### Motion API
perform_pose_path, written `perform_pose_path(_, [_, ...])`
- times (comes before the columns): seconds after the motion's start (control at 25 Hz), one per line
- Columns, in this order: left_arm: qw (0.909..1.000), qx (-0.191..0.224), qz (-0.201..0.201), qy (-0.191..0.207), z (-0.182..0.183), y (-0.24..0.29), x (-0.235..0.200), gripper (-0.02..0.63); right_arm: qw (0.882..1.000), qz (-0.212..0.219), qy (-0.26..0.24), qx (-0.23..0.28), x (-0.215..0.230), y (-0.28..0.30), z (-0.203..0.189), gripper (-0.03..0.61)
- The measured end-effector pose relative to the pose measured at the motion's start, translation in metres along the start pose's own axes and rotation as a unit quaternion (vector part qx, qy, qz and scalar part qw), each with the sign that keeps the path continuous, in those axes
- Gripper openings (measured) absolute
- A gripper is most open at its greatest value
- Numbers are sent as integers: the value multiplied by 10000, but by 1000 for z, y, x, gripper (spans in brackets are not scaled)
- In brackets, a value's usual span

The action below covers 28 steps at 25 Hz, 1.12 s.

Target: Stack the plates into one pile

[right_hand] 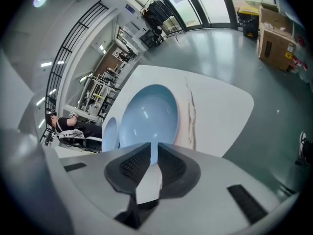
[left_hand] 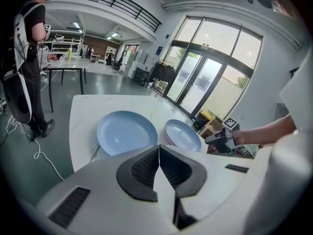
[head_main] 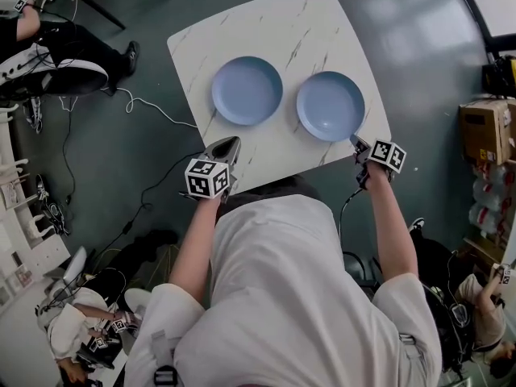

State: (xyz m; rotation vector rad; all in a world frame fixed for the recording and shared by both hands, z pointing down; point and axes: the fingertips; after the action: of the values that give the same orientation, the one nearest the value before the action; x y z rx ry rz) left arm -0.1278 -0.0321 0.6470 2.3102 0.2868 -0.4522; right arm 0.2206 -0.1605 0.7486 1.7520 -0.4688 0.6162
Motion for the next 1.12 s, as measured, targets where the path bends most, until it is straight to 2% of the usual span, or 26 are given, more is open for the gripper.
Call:
perform_pose_path(0.16, [9999,-39,157,-58,1,5,-13,15,9982,601,-20,-26,-21,0,-13,43])
perform_pose_path(0.32, [9989,-162,328,-297,-5,7,-30,17,9931,1144,-217,-121,-45,2,-28,40])
perform_pose_path(0.52, [9962,-266,509,-657,-13,18,-54,18,9857,1429,-772,-450,-66,13,-50,40])
perform_pose_path(0.68, [9932,-366,668,-880,-20,27,-69,22,9789,1678,-916,-727,-79,23,-72,41])
perform_pose_path(0.72, [9918,-406,666,-1008,-22,30,-72,54,9777,1722,-926,-770,-82,24,-76,41])
perform_pose_path(0.76, [9901,-456,650,-1162,-24,34,-75,98,9763,1787,-917,-812,-85,25,-81,40])
perform_pose_path(0.8, [9878,-511,644,-1325,-27,38,-78,110,9749,1852,-896,-855,-87,26,-85,40])
perform_pose_path(0.96, [9774,-660,736,-1870,-38,53,-96,112,9721,1956,-856,-974,-90,29,-97,40])
perform_pose_path(1.12, [9596,-668,748,-2630,-46,69,-112,150,9715,1948,-910,-997,-82,38,-102,40])
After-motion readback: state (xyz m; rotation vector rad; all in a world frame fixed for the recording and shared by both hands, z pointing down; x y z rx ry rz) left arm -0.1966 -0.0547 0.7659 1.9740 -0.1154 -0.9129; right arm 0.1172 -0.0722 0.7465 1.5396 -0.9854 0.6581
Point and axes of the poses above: the fingertips, and each gripper's own axes: y forward along the fingers, x to its right, z out of its top, and after that the axes turned 1 degree about x, right-handed
